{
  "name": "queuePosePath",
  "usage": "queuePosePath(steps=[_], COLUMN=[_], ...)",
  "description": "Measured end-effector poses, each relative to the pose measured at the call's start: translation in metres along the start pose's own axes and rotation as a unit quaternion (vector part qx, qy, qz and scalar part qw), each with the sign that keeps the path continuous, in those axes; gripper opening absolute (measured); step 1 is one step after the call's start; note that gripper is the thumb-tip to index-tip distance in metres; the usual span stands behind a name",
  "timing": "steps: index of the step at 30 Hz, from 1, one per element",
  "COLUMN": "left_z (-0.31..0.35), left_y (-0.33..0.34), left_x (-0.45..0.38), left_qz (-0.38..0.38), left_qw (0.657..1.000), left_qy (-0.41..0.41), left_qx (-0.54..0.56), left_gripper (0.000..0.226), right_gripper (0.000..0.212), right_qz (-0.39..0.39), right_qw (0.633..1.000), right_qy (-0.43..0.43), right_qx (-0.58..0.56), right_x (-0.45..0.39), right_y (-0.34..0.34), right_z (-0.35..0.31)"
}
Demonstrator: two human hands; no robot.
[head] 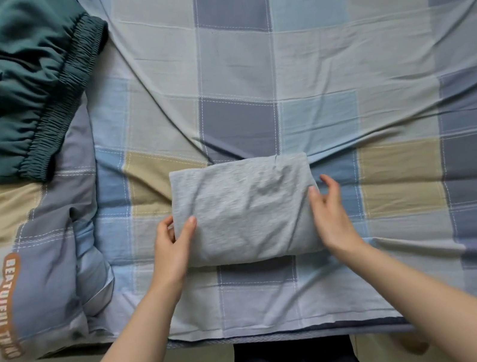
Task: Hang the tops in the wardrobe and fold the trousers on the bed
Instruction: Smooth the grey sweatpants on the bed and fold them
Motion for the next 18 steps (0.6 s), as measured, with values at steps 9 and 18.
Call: queuePosePath(steps=[9, 18], left_z=[0.015, 0.099], left_y=[0.021, 0.052], left_x=[0.006, 0.141], left_qz=[0.117, 0.156], left_qw=[0.993, 0.983], left_qy=[0.007, 0.099], left_qx=[0.011, -0.008], left_gripper=[0.029, 0.025], right_gripper=[0.043, 0.047], right_qz=[0.053, 0.063], right_qw=[0.997, 0.991], right_qy=[-0.011, -0.089], right_qx=[0.058, 0.079], right_x=[0.013, 0.132], right_y=[0.013, -0.066], right_z=[-0.007, -0.077])
Point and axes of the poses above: each hand's wrist, its own x-axis away from the middle knuckle, its own y-axis out of the palm, z = x × y, the point moved 4 cm from there along -x, towards the middle knuckle, and after that the axes turned 15 degrees about -z, right-handed, at the moved point
